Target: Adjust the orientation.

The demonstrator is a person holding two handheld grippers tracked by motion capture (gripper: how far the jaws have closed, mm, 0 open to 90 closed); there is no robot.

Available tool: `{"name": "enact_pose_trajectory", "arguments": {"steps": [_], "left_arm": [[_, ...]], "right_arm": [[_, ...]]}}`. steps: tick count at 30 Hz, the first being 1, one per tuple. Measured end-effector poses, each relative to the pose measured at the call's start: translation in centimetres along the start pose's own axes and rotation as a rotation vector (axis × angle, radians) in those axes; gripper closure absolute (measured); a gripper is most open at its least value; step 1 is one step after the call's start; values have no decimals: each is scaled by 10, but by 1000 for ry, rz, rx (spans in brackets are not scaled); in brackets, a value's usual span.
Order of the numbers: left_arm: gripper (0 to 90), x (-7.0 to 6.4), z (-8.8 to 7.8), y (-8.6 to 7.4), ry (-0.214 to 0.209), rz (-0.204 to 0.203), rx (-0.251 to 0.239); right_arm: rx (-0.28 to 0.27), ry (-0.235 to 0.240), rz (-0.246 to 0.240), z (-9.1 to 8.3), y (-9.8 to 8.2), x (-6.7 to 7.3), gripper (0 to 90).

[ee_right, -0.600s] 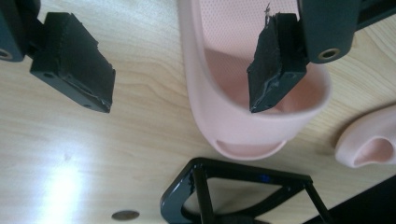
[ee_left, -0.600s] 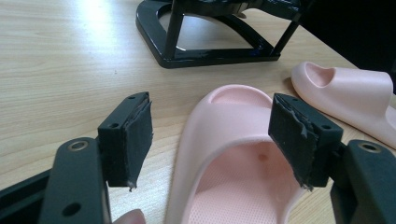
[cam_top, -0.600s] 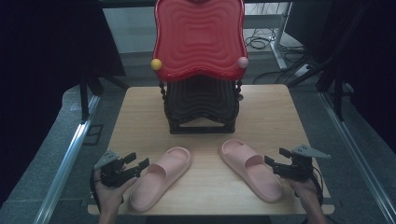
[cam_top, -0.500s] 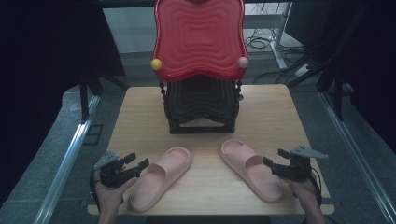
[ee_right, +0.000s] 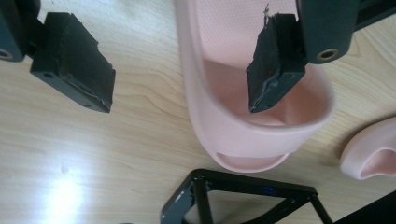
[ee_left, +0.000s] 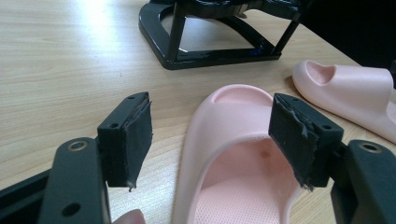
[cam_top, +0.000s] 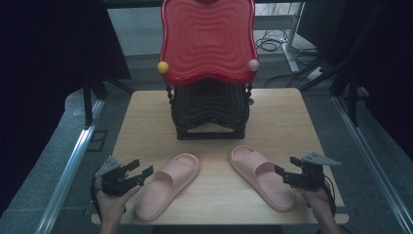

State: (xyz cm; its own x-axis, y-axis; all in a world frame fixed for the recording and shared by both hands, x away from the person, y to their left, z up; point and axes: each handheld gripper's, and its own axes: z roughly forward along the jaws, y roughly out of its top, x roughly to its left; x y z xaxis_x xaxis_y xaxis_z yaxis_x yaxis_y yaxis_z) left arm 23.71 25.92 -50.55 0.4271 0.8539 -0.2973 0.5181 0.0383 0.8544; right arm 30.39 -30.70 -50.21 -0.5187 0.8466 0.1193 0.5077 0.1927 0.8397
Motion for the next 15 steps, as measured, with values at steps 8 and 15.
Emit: {"name": "enact_pose_trajectory", "arguments": {"steps": [8, 15], "left_arm": [[720, 4, -10, 8, -16, 11, 6], [896, 8, -15, 6, -5, 73, 101]], "right_arm": [[-15, -20, 33, -5, 0, -6, 235], [-5, -33, 42, -4, 0, -5, 239]]}}
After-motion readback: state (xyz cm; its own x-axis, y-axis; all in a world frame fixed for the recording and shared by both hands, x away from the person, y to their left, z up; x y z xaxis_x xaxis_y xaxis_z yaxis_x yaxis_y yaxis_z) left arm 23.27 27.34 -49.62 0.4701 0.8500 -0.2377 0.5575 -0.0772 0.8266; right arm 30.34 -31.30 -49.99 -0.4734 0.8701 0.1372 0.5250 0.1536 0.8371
